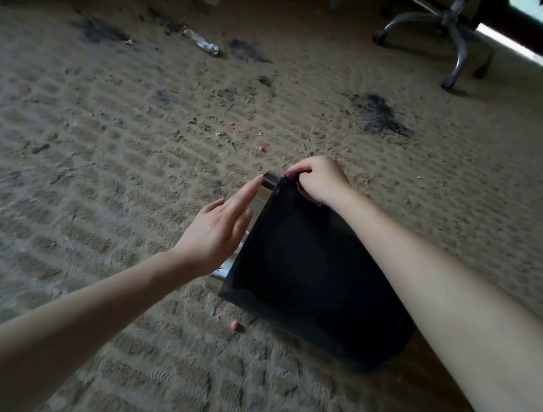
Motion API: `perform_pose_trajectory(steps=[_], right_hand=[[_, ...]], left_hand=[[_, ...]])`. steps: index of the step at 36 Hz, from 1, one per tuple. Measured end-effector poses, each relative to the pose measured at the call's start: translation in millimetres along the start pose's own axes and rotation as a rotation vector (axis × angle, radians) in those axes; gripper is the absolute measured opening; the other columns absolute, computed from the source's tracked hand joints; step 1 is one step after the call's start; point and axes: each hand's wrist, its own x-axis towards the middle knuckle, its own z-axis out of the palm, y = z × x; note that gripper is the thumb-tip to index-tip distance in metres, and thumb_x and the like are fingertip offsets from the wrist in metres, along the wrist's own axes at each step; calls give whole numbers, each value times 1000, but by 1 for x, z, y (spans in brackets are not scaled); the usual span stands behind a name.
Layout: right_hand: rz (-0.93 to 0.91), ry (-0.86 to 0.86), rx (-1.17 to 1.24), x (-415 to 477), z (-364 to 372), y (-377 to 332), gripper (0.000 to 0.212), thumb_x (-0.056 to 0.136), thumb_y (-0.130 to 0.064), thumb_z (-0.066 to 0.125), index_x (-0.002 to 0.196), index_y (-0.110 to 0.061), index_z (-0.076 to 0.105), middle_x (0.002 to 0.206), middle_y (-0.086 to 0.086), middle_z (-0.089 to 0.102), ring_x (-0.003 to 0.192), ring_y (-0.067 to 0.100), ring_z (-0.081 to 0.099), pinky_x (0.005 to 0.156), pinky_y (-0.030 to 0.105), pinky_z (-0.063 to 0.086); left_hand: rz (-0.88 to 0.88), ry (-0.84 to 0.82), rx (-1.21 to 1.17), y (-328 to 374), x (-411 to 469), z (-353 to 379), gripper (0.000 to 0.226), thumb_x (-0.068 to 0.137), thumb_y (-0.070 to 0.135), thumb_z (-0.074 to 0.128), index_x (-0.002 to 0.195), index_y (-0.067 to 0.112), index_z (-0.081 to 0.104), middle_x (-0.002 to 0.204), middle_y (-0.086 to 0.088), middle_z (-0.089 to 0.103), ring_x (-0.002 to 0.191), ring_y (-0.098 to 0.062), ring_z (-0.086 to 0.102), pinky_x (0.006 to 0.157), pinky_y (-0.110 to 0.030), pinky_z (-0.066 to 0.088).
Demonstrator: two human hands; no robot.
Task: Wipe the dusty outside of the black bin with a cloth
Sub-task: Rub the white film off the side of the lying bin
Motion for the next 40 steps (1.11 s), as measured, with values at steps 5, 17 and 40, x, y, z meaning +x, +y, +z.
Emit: perform_pose_trajectory(steps=[5, 17, 40], right_hand=[[-165, 159, -187, -19, 18, -14, 35, 84, -6, 44, 92, -26, 72, 105, -1, 67, 105, 22, 53, 88, 29, 43], [-683, 503, -300, -98, 58, 2, 37, 82, -8, 39, 97, -7, 72, 94, 6, 70, 69, 28, 50, 61, 39, 50], [-1086, 488, -647, -128, 91, 21, 29, 90, -3, 43, 77, -9, 68, 86, 4, 63, 74, 24, 41, 63, 35, 29]], left_hand=[[-41, -63, -38, 4, 3, -5, 53, 97, 38, 20, 148, 28, 11, 148, 21, 15, 134, 0, 26, 107, -31, 32], [-233, -115, -234, 15, 7, -11, 48, 100, 33, 30, 145, 42, 17, 139, 5, 48, 109, -20, 58, 78, -24, 41], [-202, -80, -367, 16, 11, -5, 55, 90, 48, 27, 144, 43, 17, 141, 37, 19, 128, 17, 20, 96, 0, 18]])
